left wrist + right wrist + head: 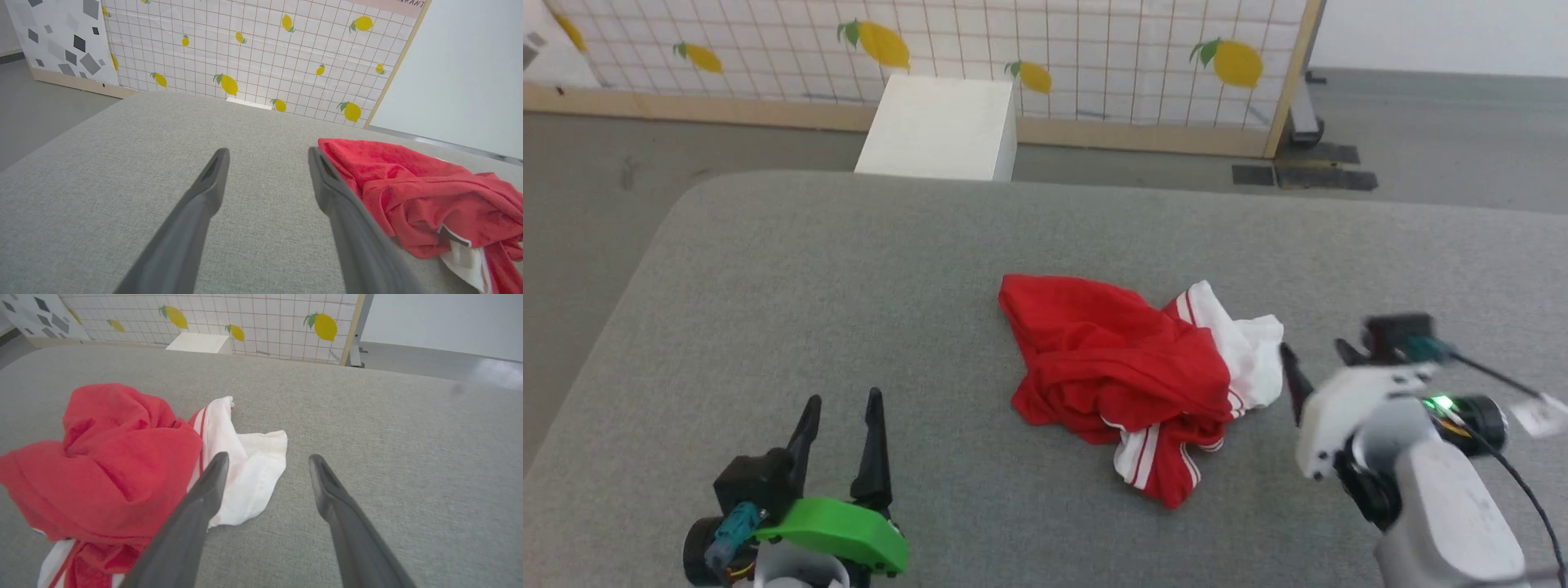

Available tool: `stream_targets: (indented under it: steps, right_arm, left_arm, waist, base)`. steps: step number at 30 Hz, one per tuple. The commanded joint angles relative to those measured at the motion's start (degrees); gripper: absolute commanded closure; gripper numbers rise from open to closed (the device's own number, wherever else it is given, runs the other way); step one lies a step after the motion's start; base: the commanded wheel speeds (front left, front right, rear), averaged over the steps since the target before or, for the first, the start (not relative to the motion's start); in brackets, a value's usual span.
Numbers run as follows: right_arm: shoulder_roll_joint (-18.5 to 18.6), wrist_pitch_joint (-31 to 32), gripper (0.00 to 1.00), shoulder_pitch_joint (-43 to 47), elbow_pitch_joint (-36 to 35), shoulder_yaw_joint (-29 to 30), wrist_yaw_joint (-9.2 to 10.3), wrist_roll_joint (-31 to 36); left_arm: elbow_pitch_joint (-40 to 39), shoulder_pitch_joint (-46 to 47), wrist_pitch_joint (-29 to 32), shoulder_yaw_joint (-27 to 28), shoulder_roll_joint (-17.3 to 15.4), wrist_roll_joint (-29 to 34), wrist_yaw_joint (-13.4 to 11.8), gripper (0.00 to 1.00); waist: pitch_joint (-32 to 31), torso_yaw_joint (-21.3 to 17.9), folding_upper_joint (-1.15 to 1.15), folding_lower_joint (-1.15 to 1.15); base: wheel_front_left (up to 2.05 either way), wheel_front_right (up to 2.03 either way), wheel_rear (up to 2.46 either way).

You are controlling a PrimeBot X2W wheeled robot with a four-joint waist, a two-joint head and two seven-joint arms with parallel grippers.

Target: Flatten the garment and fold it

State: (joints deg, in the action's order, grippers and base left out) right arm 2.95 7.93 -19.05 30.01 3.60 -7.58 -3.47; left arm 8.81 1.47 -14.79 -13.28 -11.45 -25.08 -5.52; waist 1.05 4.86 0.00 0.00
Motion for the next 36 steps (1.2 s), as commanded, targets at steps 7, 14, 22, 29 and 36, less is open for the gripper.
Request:
stream_targets:
  steps: [7, 14, 22, 29, 36]
  right_arm:
    - [1.9, 16.6, 0.00, -9.1, 10.9, -6.8, 0.09, 4.0]
    - [3.5, 22.7, 0.08, -10.5, 16.3, -11.0, 0.09, 2.4]
    - [4.9, 11.8, 1.00, -11.3, 12.4, -7.3, 0.09, -3.1]
    - [6.9, 6.1, 1.00, -4.2, 4.5, 5.9, 0.09, -4.1]
    - [2.4, 14.9, 1.00, 12.9, -5.3, 13.1, 0.09, -3.7]
  left_arm:
    - [0.3, 2.4, -0.2, 0.1, 1.9, 2.2, 1.1, 0.00]
    - [0.6, 2.5, -0.2, 0.8, 2.9, 2.9, 1.7, 0.00]
    - [0.9, 2.2, -0.2, 1.8, 3.6, 3.5, 2.3, 0.00]
    - [1.8, 2.3, -0.2, 2.0, 4.2, 3.8, 3.2, 0.00]
    - [2.8, 1.9, -0.2, 2.4, 4.7, 3.5, 4.0, 0.00]
  waist:
    - [3.9, 4.1, 0.00, 0.00]
    - [4.5, 5.2, 0.00, 0.00]
    - [3.8, 2.9, 0.00, 0.00]
    - [2.5, 1.1, 0.00, 0.00]
    - [1.6, -0.3, 0.00, 0.00]
  base:
    - [0.00, 0.00, 0.00]
    - [0.00, 0.00, 0.00]
    - [0.00, 0.00, 0.00]
    - [0.00, 0.00, 0.00]
    - [0.00, 0.00, 0.00]
